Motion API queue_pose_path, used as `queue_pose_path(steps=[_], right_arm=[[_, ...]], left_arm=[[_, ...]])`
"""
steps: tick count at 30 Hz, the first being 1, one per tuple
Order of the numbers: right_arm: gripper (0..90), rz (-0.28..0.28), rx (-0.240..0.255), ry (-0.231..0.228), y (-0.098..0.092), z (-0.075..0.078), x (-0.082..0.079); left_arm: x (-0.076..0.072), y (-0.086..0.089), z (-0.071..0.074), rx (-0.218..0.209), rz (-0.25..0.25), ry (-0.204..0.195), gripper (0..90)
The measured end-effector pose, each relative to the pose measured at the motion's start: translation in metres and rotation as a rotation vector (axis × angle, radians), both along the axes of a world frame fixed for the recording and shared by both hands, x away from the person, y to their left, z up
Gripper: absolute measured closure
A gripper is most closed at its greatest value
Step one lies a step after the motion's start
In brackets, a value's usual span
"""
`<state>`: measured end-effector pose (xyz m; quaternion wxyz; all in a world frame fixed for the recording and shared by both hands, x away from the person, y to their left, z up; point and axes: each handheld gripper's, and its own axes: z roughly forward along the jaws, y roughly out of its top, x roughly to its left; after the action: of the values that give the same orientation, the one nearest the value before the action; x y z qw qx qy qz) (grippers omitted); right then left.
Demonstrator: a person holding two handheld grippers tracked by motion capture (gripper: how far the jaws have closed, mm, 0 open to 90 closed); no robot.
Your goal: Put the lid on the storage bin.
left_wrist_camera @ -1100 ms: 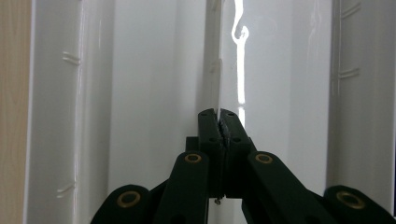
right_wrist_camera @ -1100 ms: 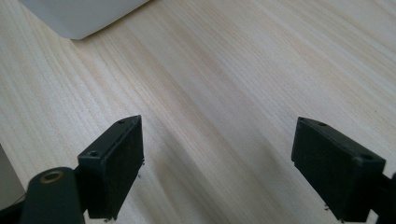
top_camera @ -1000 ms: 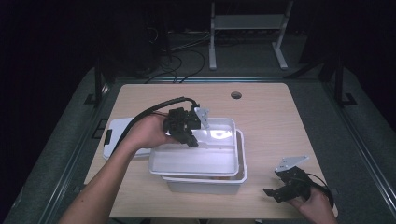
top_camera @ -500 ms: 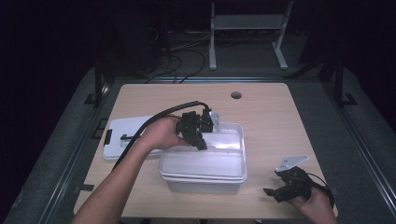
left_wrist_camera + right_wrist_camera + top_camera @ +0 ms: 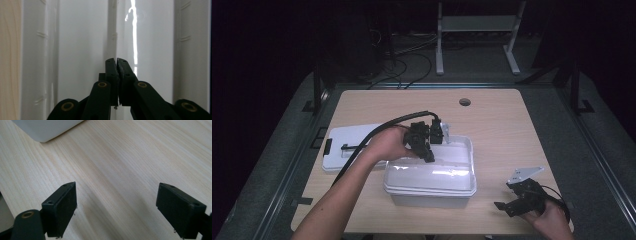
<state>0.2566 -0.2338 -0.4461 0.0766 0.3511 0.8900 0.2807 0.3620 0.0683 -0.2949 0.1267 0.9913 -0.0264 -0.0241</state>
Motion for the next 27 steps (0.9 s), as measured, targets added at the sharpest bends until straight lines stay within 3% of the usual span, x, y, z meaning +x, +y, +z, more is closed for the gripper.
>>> queue_pose_path(steps=[5,12,14,18,21,26,27], right_arm=[[16.3,0.002,-0.001,0.002,0.000,0.000,0.000],[16.3,-0.001,-0.001,0.002,0.000,0.000,0.000],[16.3,-0.002,-0.001,0.002,0.000,0.000,0.000],[16.3,-0.001,-0.003,0.004,0.000,-0.001,0.001],[16.3,-0.002,-0.003,0.006,0.000,-0.001,0.001],[16.3,-0.002,-0.003,0.005,0.000,-0.001,0.000],[16.2,0.001,-0.005,0.005,0.001,-0.001,0.000]], left_arm=[[0.001,0.011,0.013,-0.039,0.007,-0.022,81.6],[0.005,0.033,0.021,-0.082,0.042,-0.030,79.4],[0.007,0.044,0.023,-0.106,0.066,-0.029,79.4],[0.012,0.068,0.025,-0.104,0.105,-0.041,77.7],[0.015,0.091,0.030,-0.151,0.141,-0.046,77.1],[0.020,0.128,0.033,-0.154,0.203,-0.067,76.9],[0.021,0.142,0.032,-0.158,0.230,-0.076,76.0]])
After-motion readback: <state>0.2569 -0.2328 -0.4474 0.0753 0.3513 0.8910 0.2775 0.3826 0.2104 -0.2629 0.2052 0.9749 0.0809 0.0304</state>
